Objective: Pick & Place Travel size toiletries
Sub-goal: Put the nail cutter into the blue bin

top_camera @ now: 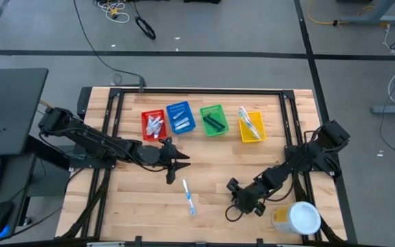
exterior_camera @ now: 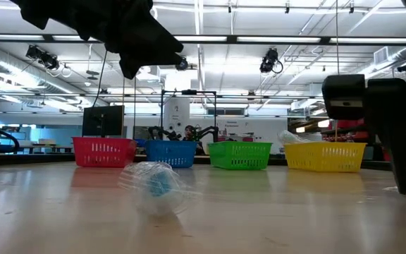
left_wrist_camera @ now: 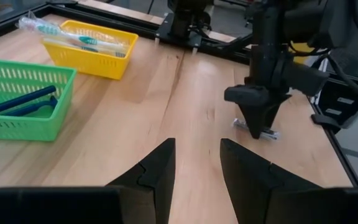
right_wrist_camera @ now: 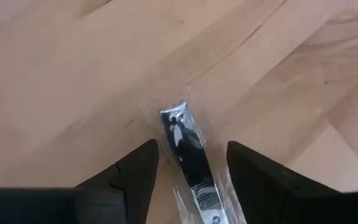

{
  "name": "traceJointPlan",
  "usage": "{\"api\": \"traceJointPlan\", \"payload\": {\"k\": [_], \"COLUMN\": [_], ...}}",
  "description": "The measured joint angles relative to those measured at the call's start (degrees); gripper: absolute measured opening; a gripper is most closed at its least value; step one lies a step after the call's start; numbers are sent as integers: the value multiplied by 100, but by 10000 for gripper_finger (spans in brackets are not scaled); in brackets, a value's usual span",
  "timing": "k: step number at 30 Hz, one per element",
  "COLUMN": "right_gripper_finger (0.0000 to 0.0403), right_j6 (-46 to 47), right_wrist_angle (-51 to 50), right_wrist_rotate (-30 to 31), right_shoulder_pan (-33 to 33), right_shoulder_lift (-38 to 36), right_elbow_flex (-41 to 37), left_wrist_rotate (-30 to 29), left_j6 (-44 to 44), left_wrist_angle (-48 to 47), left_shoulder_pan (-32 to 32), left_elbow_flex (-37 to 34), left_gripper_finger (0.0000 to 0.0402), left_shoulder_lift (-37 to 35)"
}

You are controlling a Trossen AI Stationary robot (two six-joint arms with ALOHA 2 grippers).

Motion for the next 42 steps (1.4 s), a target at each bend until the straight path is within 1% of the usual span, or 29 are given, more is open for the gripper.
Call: {"api": "traceJointPlan", "payload": {"k": [3,8,14,18,22,25,26,29,32,34,37,39,42], "right_gripper_finger": [191,151,104,83,73,72,71,71,70,70,70,70,70], "right_j6": [109,450,599,678,903,790,741,611,397,129,-358,-632,-768], "right_wrist_angle": [21,-59,170,351,406,403,465,973,1771,2273,2907,3195,3265], "right_wrist_rotate": [-97,-459,-532,-494,184,718,998,2101,2852,3135,3325,3248,3217], "right_shoulder_pan": [-70,-218,-325,-419,-596,-716,-781,-1030,-1282,-1483,-1771,-1908,-2075], "right_shoulder_lift": [12,27,36,-71,-361,-584,-651,-759,-759,-759,-759,-759,-759], "right_elbow_flex": [-2,-7,-22,-39,-39,-39,-39,-39,-38,-35,-35,-27,-26], "left_wrist_rotate": [52,85,95,212,359,364,365,362,364,365,245,127,47], "left_j6": [1,12,-12,-233,-292,-298,-311,-448,-744,-984,-1431,-1668,-1754], "left_wrist_angle": [-20,-33,-37,-37,-37,-32,-19,-2,13,16,6,6,25], "left_shoulder_pan": [2,2,2,2,2,2,2,7,42,97,222,316,466], "left_elbow_flex": [0,0,0,0,0,0,0,0,0,0,0,0,0], "left_gripper_finger": [133,133,133,133,133,133,133,133,133,135,140,143,144], "left_shoulder_lift": [0,0,0,0,0,0,0,0,0,0,0,0,2]}}
